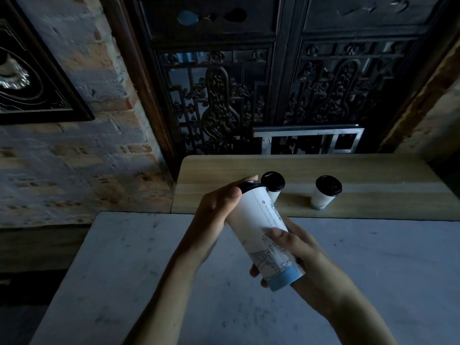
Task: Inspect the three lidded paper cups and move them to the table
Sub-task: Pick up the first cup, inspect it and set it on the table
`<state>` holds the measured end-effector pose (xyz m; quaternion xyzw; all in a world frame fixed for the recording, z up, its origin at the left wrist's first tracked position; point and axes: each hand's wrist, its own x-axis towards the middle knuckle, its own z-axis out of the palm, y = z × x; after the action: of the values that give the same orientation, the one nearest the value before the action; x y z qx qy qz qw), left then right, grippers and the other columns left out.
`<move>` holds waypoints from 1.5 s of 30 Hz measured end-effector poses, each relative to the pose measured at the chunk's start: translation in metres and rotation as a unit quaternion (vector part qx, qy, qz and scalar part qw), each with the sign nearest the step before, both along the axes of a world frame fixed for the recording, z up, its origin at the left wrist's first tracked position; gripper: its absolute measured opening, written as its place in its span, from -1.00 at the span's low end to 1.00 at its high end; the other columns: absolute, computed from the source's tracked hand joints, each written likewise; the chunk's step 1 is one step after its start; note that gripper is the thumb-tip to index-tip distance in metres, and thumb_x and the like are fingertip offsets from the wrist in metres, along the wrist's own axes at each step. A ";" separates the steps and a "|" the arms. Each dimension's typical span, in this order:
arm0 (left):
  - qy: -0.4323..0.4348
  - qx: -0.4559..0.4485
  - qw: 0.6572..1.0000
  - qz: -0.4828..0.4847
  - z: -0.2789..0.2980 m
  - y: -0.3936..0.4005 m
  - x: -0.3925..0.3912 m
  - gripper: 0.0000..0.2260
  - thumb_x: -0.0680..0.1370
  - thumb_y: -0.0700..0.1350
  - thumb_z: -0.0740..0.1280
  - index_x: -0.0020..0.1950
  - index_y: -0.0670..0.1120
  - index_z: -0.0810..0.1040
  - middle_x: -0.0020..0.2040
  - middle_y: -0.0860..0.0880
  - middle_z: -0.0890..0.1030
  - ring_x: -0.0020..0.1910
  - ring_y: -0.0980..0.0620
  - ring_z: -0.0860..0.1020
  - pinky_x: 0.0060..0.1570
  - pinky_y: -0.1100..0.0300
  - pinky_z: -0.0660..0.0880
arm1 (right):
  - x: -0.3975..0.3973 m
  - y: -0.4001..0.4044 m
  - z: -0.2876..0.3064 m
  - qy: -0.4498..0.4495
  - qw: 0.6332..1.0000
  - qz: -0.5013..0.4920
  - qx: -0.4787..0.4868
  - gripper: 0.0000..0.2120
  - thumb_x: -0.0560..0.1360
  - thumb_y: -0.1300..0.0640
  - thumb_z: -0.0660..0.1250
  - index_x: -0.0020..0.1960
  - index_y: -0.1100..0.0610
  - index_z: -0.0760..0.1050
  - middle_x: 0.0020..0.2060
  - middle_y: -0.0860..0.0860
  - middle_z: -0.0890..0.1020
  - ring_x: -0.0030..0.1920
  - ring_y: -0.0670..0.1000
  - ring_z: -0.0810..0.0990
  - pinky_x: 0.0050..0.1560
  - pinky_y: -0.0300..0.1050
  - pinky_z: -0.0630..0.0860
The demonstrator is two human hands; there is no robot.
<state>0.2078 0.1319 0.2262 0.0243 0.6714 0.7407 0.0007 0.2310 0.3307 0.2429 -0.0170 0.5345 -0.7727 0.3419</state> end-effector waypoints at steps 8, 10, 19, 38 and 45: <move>0.026 -0.004 1.000 -0.006 -0.002 0.001 0.004 -0.64 0.61 0.25 0.28 0.36 0.22 0.64 0.32 -0.05 0.72 0.33 -0.19 0.64 0.30 -0.18 0.53 | -0.016 0.018 0.013 -0.042 0.998 0.046 0.029 -0.23 0.29 -0.23 0.54 0.40 0.11 0.54 0.02 0.29 0.75 -0.15 0.31 0.75 -0.31 0.04 0.69; -0.036 0.046 0.997 0.059 -0.006 0.011 0.005 -0.73 0.62 0.17 0.28 0.20 0.20 0.72 0.18 0.01 0.78 0.24 -0.14 0.67 0.17 0.03 0.60 | -0.021 0.023 0.015 -0.012 0.999 0.021 0.046 -0.39 0.33 -0.31 0.38 0.29 -0.03 0.67 0.08 0.19 0.77 -0.05 0.26 0.78 -0.20 0.02 0.71; -0.266 0.434 0.861 0.022 -0.004 0.052 0.018 -0.55 0.54 0.17 0.36 0.16 -0.16 0.75 0.14 -0.22 0.74 0.02 -0.18 0.73 -0.05 -0.08 0.67 | -0.027 0.017 0.033 0.273 0.955 -0.100 0.055 -0.38 0.38 -0.42 0.50 0.33 -0.14 0.60 0.25 0.09 0.69 0.28 0.14 0.67 0.27 0.00 0.60; -0.170 0.403 0.899 0.001 0.009 0.070 0.021 -0.42 0.63 0.28 0.23 0.34 -0.14 0.70 0.34 -0.27 0.68 0.23 -0.18 0.69 0.16 -0.13 0.68 | -0.065 -0.011 0.056 0.232 0.952 -0.199 -0.005 -0.37 0.41 -0.10 0.50 0.23 0.39 0.51 -0.07 0.22 0.69 -0.02 0.23 0.68 0.16 0.40 0.62; -0.160 0.377 0.911 0.052 0.017 0.073 0.019 -0.46 0.64 0.26 0.25 0.36 -0.13 0.67 0.33 -0.25 0.69 0.22 -0.17 0.70 0.10 -0.11 0.69 | -0.069 -0.012 0.057 0.231 0.953 -0.194 -0.021 -0.64 0.54 0.05 0.42 0.18 0.32 0.53 -0.10 0.11 0.71 -0.05 0.10 0.70 0.03 0.10 0.65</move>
<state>0.2270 0.2044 0.2428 -0.1311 0.3337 0.9315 0.0605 0.1617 0.3183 0.2994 -0.0984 0.5759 -0.8099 0.0522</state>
